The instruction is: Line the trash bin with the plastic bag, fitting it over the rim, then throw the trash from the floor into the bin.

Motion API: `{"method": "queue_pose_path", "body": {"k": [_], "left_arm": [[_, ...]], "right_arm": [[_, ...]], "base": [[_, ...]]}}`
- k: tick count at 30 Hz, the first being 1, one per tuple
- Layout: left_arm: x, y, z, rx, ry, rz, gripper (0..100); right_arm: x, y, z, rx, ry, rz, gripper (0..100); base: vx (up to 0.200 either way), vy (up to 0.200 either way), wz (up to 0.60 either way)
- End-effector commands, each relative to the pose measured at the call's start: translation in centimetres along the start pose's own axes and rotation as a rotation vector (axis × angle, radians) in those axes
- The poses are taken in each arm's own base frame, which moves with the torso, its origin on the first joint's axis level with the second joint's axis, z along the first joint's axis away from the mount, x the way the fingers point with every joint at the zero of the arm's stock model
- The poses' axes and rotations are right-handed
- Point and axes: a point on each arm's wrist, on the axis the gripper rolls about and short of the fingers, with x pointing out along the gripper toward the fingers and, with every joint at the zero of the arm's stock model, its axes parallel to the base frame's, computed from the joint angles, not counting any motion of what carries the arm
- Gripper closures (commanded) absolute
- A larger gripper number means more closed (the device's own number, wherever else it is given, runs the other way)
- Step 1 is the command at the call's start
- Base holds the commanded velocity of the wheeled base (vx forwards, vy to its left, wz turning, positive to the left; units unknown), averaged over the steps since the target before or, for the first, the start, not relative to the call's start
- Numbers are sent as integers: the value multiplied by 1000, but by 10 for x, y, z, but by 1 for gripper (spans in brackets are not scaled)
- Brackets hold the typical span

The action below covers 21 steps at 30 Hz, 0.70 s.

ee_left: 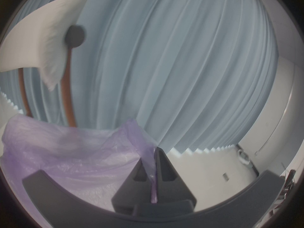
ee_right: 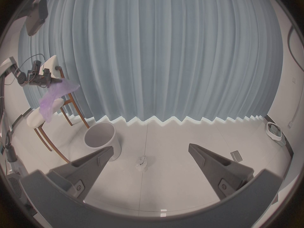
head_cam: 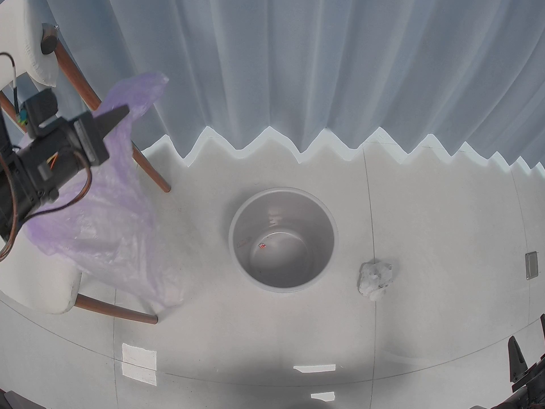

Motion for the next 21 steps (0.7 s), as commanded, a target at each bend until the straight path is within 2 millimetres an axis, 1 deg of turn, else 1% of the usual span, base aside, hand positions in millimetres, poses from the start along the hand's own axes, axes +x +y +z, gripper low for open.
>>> {"method": "queue_pose_path", "body": {"k": [1, 2, 6, 8, 11, 13, 16, 17, 21], "left_arm": [[43, -26, -5, -52, -45, -120, 100], [49, -36, -5, -61, -75, -162, 100], [62, -57, -14, -84, -76, -233, 100], [63, -62, -16, -92, -68, -251, 100], [61, -76, -20, -121, -42, -306, 100], [62, -90, -19, -157, -38, -353, 100], [64, -99, -21, -185, -33, -371, 100], [68, -104, -17, -190, -48, -381, 100], [75, -108, -15, -198, -60, -389, 100]], "right_arm": [[0, 0, -5, 0, 1, 1, 0], [0, 0, -5, 0, 1, 1, 0], [0, 0, -5, 0, 1, 1, 0], [0, 0, -5, 0, 1, 1, 0], [0, 0, -5, 0, 1, 1, 0], [0, 0, -5, 0, 1, 1, 0], [0, 0, -5, 0, -1, 1, 0], [0, 0, -5, 0, -1, 1, 0], [0, 0, -5, 0, 1, 1, 0]], "base": [[0, 0, 0], [0, 0, 0], [0, 0, 0], [0, 0, 0], [0, 0, 0], [0, 0, 0], [0, 0, 0], [0, 0, 0], [0, 0, 0]]}}
